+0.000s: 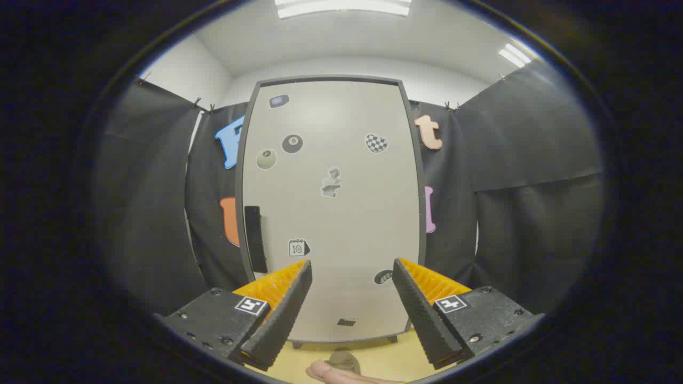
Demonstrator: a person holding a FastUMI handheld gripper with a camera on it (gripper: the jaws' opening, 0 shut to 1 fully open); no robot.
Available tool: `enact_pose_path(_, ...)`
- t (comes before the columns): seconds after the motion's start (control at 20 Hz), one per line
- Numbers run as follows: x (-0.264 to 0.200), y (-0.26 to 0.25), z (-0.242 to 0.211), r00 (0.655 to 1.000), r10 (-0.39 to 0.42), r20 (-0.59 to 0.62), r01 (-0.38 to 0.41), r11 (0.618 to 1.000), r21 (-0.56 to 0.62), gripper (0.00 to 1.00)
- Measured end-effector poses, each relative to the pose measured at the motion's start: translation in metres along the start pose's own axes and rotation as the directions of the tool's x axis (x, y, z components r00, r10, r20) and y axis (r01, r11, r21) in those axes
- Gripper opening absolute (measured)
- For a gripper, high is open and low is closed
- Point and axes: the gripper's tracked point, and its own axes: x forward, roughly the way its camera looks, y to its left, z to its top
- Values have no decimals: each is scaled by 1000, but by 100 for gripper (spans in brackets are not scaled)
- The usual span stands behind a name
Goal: Open the shoe cabinet door, grab the shoes and put them into the shoe cabinet, then close the shoe cabinet door.
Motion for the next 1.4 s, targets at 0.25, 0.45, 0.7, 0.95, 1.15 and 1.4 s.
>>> enact_pose_path(0.25, 4, 14, 9, 1000, -16, 7, 16, 1000, -24, 99)
enact_pose_path(0.45, -1, 25, 10, 1000, 4, 2, -4, 1000, -16, 99)
enact_pose_path(0.7, -9, 34, 13, 1000, 23, 12, -23, 999, -25, 99)
enact_pose_path(0.95, -14, 44, 13, 999, 46, 22, -45, 998, -51, 99)
enact_pose_path(1.15, -12, 54, 8, 998, 66, 6, -66, 997, -48, 99)
enact_pose_path(1.4, 2, 75, 8, 995, 96, 2, -96, 994, -58, 99)
